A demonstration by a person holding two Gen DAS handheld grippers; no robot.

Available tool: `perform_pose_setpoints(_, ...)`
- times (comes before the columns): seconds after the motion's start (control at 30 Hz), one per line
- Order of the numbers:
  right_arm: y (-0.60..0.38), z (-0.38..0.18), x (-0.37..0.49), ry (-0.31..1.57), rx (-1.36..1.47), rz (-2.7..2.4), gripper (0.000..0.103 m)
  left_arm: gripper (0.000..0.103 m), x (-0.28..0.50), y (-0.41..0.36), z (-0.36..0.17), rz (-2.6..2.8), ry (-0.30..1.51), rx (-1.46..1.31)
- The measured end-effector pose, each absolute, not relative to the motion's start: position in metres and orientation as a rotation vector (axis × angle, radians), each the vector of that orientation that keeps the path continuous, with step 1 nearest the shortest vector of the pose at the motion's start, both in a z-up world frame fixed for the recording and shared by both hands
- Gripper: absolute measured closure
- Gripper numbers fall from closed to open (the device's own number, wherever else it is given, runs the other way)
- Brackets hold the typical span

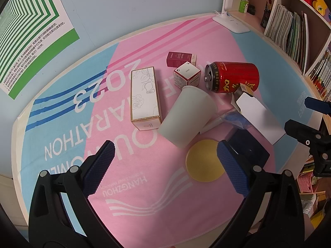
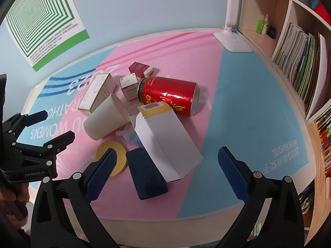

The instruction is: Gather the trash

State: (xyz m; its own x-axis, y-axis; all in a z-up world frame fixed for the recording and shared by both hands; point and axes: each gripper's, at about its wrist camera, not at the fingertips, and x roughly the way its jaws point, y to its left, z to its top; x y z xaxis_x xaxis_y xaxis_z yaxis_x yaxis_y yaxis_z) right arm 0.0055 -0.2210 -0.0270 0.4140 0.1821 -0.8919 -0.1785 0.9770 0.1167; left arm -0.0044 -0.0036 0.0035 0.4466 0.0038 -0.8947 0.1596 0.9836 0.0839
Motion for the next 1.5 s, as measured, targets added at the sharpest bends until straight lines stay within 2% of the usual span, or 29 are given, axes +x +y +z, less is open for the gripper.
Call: perform_pose_setpoints(1.5,-0.219,-0.038,0.008,1.151,0.009,0.239,0.006,0.007,-0.001,-0.004,-0.006,-0.107,1.118,0.188)
